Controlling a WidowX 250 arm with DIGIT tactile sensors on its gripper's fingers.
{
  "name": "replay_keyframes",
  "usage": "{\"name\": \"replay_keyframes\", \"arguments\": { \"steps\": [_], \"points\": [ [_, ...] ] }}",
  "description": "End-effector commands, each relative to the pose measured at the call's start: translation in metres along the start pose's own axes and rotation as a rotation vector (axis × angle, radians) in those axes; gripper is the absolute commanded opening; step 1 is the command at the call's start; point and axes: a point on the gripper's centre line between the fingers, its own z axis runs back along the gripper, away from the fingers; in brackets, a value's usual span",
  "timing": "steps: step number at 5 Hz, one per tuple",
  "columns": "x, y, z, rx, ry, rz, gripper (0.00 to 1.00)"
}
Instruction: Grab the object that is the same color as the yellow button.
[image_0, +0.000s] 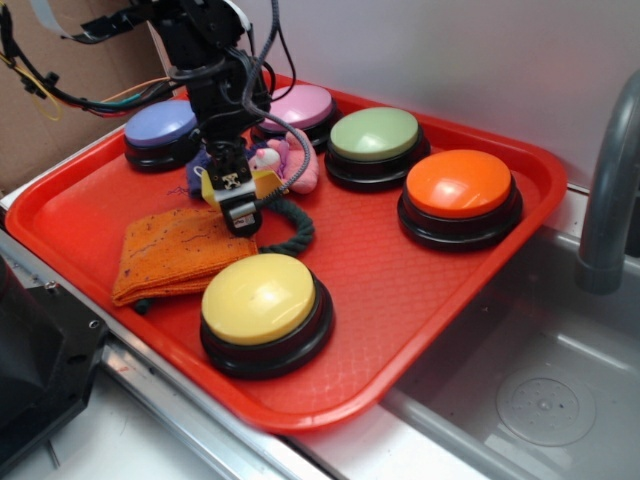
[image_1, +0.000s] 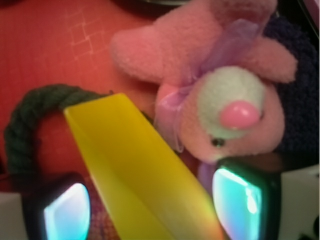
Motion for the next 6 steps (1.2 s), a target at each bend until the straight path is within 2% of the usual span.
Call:
{"name": "replay_keyframes", "arguments": {
  "steps": [1,2,3,4,6],
  "points": [
    [0.003,-0.001,0.003,0.017,-0.022,0.035,0.0],
    [0.003,0.0,0.01,0.031,-0.025,0.093,0.0],
    [0.006,-0.002,0.029,0.063,0.003,0.155,0.0],
    [0.009,-0.016,0.069,0.15,0.013,0.339,0.0],
    [-0.005,-0.046,0.13,0.16,-0.019,0.568,0.0]
  ]
}}
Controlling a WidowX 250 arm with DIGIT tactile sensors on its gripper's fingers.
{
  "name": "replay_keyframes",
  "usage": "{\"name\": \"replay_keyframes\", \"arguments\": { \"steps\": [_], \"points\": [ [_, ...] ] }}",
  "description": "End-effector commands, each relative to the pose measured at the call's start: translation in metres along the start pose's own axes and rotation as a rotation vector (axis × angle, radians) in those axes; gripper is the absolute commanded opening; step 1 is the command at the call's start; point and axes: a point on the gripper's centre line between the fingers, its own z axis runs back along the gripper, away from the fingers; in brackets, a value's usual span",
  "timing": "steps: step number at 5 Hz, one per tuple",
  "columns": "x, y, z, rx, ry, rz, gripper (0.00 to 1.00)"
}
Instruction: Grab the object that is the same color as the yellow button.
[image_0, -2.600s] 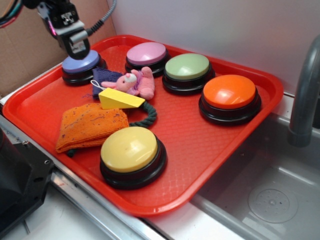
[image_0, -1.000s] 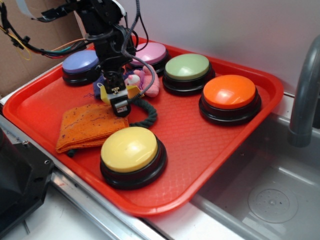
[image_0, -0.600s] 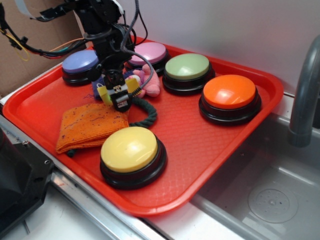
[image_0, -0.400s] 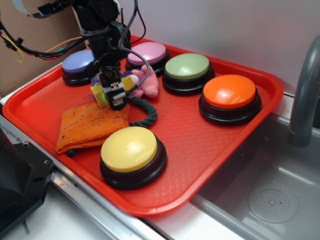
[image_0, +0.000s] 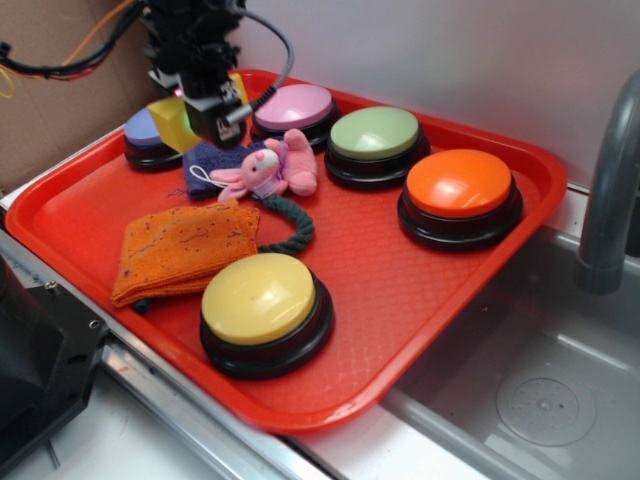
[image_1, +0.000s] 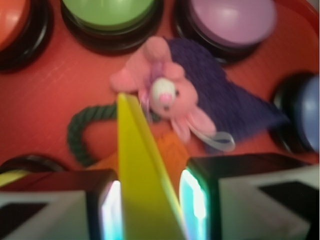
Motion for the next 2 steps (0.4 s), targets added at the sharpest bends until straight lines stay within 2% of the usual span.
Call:
{"name": "replay_keyframes", "arguments": {
  "steps": [1,2],
  "points": [
    [-0.025,-0.002,0.055,-0.003,-0.095,0.219,0.0],
    [-0.029,0.012,0.052,-0.021,0.002,0.264,0.0]
  ]
}}
